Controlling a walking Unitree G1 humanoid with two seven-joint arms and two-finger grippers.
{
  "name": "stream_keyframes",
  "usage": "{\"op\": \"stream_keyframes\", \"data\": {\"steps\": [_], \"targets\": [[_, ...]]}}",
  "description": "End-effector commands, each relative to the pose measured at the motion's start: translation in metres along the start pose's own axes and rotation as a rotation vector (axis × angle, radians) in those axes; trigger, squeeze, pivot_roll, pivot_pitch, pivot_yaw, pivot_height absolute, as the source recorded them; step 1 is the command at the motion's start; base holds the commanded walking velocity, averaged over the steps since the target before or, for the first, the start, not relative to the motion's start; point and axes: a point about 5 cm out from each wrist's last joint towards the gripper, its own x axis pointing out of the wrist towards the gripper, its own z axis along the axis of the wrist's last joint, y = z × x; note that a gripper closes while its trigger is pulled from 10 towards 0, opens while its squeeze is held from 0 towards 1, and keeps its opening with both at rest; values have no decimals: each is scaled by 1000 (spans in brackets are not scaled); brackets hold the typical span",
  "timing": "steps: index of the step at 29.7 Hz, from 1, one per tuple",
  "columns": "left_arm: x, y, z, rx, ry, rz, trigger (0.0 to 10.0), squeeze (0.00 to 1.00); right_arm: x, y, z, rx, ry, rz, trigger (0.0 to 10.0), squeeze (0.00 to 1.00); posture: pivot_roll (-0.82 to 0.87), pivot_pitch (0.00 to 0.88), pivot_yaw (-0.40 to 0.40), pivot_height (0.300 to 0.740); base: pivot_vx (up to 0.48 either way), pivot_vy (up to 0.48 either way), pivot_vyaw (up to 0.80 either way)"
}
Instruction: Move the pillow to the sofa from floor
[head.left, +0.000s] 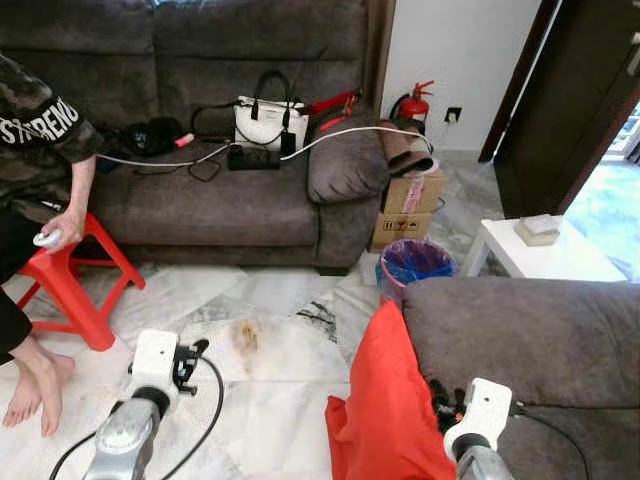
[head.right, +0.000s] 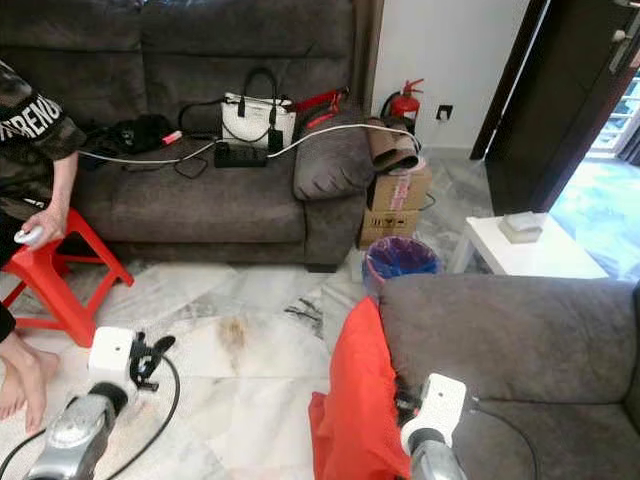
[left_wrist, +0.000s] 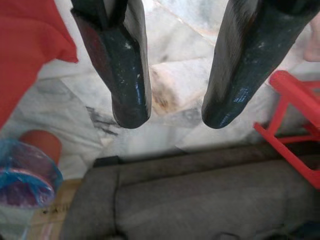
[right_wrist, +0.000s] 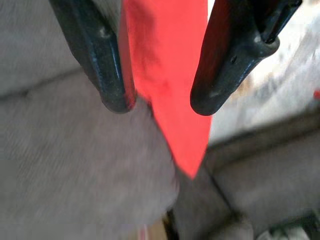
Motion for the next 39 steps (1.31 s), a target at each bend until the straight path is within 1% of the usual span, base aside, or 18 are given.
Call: {"op": "stream_keyframes", "data": {"steps": [1, 4, 5, 8, 9, 16, 19, 25, 27, 28, 30, 31, 32, 33, 34, 37, 38, 39], "targets": [[2, 5, 15, 8, -82, 19, 10000, 0, -3, -5, 12, 12, -94, -2, 10000, 0, 108, 21, -1, 740, 0, 0, 0], [6, 9, 24, 7, -116, 45, 10000, 0, -8, -10, 21, 0, -163, 7, 10000, 0, 113, 12, -7, 740, 0, 0, 0], [9, 10, 32, 37, -147, 38, 10000, 0, -12, -15, 25, 7, -192, -5, 10000, 0, 112, 7, -9, 740, 0, 0, 0], [12, 11, 42, 78, -182, 32, 10000, 0, -21, -20, 27, 13, -226, -35, 10000, 0, 106, 0, -5, 740, 0, 0, 0], [12, 11, 42, 78, -182, 32, 10000, 0, -21, -20, 27, 13, -226, -35, 10000, 0, 106, 0, -5, 740, 0, 0, 0], [14, 18, 51, 93, -193, 25, 10000, 0, -41, -14, 26, 58, -268, -47, 10000, 0, 91, 0, 4, 740, 0, 0, 0], [15, 18, 50, 103, -182, 21, 10000, 0, -42, -9, 27, 45, -256, -26, 10000, 0, 89, 0, 3, 740, 0, 0, 0], [11, 21, 52, 73, -191, 45, 10000, 0, -36, -2, 45, 64, -292, 6, 10000, 0, 102, 1, -5, 740, 0, 0, 0], [10, 15, 54, 49, -199, 24, 10000, 0, -32, 1, 49, 63, -293, 34, 10000, 0, 103, 14, 0, 740, 0, 0, 0], [7, 10, 54, 26, -195, -18, 10000, 0, -31, 6, 51, 68, -289, 81, 10000, 0, 99, 20, 4, 740, 0, 0, 0], [7, 10, 54, 26, -195, -18, 10000, 0, -31, 6, 51, 68, -289, 81, 10000, 0, 99, 20, 4, 740, 0, 0, 0], [5, 7, 54, 15, -192, -41, 10000, 0, -31, 9, 52, 74, -287, 106, 10000, 0, 99, 22, 5, 740, 0, 0, 0], [-1, 2, 54, 5, -189, -124, 10000, 0, -32, 16, 53, 61, -275, 189, 10000, 0, 97, 24, 5, 740, 0, 0, 0], [-5, 1, 55, 5, -186, -161, 10000, 0, -33, 18, 53, 50, -268, 228, 10000, 0, 97, 25, 5, 740, 0, 0, 0], [-9, 0, 57, 4, -182, -215, 10000, 0, -34, 19, 54, 17, -258, 285, 10000, 0, 108, 34, 9, 740, 0, 0, 0], [-11, -1, 58, 3, -180, -245, 10000, 0, -35, 19, 55, -12, -250, 317, 10000, 0, 109, 34, 9, 740, 0, 0, 0], [-12, -4, 59, 1, -172, -281, 10000, 0, -34, 12, 62, -125, -243, 371, 10000, 0, 110, 37, 10, 740, 0, 0, 0], [-12, -4, 59, 1, -172, -281, 10000, 0, -34, 12, 62, -125, -243, 371, 10000, 0, 110, 37, 10, 740, 0, 0, 0]]}}
